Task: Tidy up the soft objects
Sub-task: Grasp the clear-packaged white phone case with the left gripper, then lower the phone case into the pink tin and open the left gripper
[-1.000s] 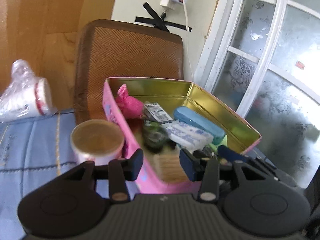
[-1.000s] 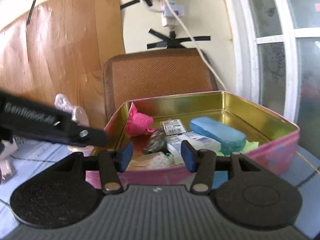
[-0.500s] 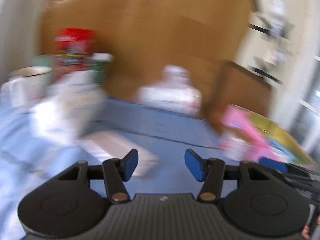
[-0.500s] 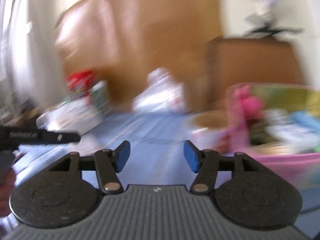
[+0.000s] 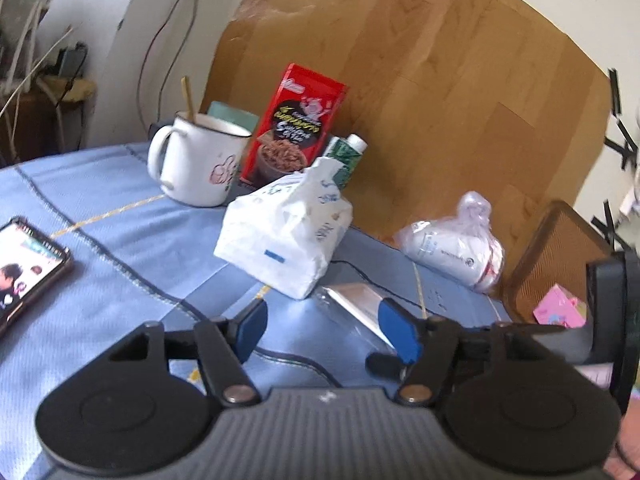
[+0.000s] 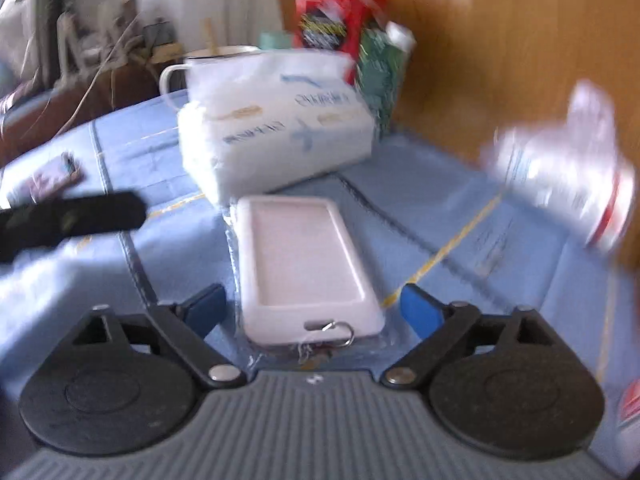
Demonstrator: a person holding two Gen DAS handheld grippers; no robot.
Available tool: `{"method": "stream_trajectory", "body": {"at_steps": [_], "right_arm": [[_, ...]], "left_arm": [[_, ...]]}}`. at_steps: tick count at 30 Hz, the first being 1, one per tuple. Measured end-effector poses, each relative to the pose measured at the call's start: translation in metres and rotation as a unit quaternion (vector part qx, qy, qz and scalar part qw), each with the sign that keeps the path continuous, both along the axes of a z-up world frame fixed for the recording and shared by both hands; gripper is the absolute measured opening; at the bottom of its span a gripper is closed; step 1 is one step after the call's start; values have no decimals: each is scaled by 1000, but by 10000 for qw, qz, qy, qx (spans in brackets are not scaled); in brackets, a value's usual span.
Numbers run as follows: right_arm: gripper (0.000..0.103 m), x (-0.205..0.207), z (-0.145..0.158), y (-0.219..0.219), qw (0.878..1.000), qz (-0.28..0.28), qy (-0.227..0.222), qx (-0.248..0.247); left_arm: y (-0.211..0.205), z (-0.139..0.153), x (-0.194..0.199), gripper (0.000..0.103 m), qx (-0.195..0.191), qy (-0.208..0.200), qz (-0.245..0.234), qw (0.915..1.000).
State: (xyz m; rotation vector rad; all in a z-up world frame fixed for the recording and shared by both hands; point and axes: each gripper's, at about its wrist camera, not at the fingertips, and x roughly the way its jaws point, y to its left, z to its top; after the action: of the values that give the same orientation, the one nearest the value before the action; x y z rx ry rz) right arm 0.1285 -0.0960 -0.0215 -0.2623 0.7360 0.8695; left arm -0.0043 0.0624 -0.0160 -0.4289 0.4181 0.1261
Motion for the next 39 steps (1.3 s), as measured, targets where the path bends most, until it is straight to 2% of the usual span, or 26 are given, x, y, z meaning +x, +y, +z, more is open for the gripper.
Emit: {"method": "stream_trajectory", "body": {"at_steps": [1,6,10,12,14,16,17,20,25,28,31,35,39], "right_arm": [[74,0,3,-7,9999,-97,-7,101],[73,-34,5,-48,9991,-383,-150,140],[73,-76,2,-98,9950,-916,-136,362],[74,-90,-2,-121,9904,-1291,-174,457],[73,-107,-3,-143,9848,-1633,-282,512],[73,-116,-4,-159,9802,-1844,-268,664],[73,-119,-5,-165,9783,-1925,-257,728],[73,-122,-4,-177,9732,-2081,-203,954],[73,-129,18,-209,9590,-2397,-957,1173],[73,-124,38,-236,9443,-2639,-1481,1292],[73,-111,48,-263,9281,-2960,-1919,1188],[73,-80,46,-304,9147,-3415,-1924,985],[74,-42,35,-329,9068,-3780,-1781,562]], "left_arm": [[-2,-2,-2,65,38,-10,-19,10000],[-5,-3,3,68,53,75,-217,9997],[-20,-3,13,70,-25,394,-997,9942],[-38,-2,16,70,-367,459,-1586,9856],[-68,-1,22,70,-726,591,-2323,9681],[-103,-1,32,70,-815,890,-2829,9515],[-117,-2,36,68,-783,1020,-2971,9462],[-156,-1,50,41,-606,1363,-3266,9333],[-198,42,62,40,-367,975,-3573,9282],[-236,73,78,40,-69,686,-3794,9227],[-280,88,101,41,174,537,-4010,9143],[-338,85,139,41,359,690,-4177,9052],[-380,68,179,47,619,991,-4095,9048]]}}
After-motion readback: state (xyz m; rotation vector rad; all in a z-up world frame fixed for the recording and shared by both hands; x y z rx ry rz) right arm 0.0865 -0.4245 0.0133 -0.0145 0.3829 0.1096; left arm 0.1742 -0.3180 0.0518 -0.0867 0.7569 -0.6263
